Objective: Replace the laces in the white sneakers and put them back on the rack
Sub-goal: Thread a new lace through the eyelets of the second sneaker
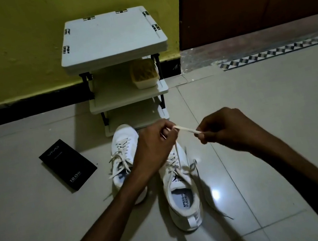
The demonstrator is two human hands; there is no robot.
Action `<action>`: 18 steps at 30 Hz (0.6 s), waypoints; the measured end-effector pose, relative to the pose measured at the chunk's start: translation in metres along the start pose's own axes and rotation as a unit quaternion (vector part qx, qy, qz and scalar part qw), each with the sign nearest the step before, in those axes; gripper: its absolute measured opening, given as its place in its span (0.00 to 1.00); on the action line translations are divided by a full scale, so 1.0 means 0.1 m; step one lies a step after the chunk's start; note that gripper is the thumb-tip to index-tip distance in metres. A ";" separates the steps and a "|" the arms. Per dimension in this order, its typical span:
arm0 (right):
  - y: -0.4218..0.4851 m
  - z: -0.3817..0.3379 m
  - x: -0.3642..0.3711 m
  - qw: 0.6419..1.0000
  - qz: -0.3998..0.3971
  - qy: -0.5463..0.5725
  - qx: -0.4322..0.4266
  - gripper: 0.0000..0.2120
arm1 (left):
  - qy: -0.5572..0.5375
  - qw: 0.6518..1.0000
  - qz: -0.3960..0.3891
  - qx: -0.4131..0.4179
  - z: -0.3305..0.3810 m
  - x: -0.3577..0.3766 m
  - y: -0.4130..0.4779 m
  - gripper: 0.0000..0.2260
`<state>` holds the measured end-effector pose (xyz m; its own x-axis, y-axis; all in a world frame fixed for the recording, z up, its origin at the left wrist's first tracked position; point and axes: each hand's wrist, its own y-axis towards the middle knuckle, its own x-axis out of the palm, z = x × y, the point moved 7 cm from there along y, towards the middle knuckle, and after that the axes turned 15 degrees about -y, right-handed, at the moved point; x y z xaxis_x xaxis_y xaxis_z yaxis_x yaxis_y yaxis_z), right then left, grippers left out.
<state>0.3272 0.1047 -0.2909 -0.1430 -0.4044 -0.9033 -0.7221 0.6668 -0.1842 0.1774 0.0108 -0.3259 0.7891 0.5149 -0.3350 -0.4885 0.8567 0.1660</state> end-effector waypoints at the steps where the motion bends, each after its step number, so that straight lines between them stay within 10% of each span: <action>1: -0.01 0.08 0.07 0.999 -0.005 -0.044 0.002 0.08 | -0.010 1.000 0.020 0.000 0.04 -0.08 0.04 0.04; 10: -0.12 0.15 0.70 0.985 -0.168 -0.029 -0.004 0.08 | -0.108 0.991 0.065 -0.049 0.06 -0.23 0.08 0.04; 14: -0.10 0.01 0.67 0.968 -0.102 0.228 0.033 0.11 | -0.074 0.992 0.047 -0.089 -0.03 -0.16 0.02 0.18; 18: -0.06 0.03 0.70 0.901 -0.037 0.418 0.115 0.11 | -0.099 0.965 -0.087 -0.227 -0.37 0.12 -0.25 0.08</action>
<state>0.3232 0.0741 -0.3544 -0.6284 -0.7193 -0.2962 -0.6053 0.6913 -0.3946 0.1854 -0.0056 -0.3684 0.9074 0.3998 -0.1296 -0.4200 0.8514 -0.3143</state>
